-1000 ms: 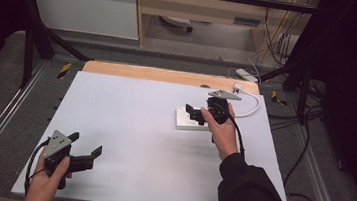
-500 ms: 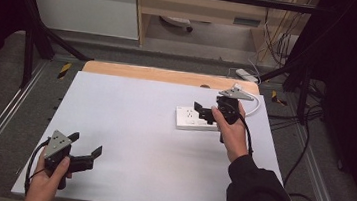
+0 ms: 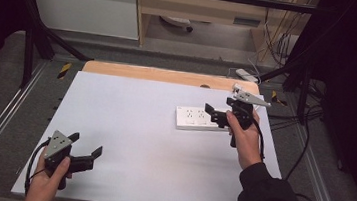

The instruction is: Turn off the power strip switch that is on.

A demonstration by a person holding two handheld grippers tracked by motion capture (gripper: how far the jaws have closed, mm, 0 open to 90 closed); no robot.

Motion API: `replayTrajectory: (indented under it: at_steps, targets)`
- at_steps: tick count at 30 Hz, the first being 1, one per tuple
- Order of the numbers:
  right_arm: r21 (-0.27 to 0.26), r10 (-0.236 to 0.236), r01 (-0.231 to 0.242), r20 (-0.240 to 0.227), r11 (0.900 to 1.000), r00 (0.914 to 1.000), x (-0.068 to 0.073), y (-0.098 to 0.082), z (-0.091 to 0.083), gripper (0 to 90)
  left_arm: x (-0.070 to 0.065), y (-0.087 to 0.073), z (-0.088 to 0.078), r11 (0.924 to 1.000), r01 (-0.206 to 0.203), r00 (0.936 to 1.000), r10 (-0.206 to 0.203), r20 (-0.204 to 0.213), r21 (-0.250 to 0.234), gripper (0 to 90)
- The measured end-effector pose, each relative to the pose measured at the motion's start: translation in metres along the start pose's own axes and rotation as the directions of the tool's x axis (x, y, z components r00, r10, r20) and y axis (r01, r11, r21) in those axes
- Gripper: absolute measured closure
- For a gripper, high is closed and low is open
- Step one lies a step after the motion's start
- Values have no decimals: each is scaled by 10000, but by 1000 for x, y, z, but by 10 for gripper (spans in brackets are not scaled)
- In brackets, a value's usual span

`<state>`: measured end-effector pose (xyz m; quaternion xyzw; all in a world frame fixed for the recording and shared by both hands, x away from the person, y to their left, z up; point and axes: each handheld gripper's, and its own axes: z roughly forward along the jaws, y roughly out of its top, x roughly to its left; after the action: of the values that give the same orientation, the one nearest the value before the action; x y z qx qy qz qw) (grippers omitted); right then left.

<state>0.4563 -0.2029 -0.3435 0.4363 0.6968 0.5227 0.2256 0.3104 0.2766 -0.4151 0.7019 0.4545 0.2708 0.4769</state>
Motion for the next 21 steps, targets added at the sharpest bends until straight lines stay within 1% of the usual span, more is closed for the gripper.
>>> replayTrajectory:
  at_steps: [2, 5, 8, 12, 21]
  targets:
    - [-40, 14, -14, -21, 10000, 10000, -1, -1, -5, 75, 0, 0, 0, 10000, 9, 10000, -9, -4, -15, 52]
    - [-145, -83, 83, -39, 9999, 10000, -2, -3, -13, 72, 0, 0, 0, 10000, 8, 10000, -8, -7, -11, 53]
    - [-354, -5, 2, -93, 9994, 10000, -3, -5, -21, 70, 0, 0, 0, 10000, 39, 10000, -39, 5, -32, 52]
    - [-586, -18, 13, -97, 9983, 10000, -5, -8, -33, 69, 0, 0, 0, 10000, 16, 10000, -16, 0, 4, 52]
    - [-842, -26, 23, -37, 9964, 10000, -8, -17, -55, 62, -1, -1, 0, 10000, 29, 10000, -29, 4, 1, 53]
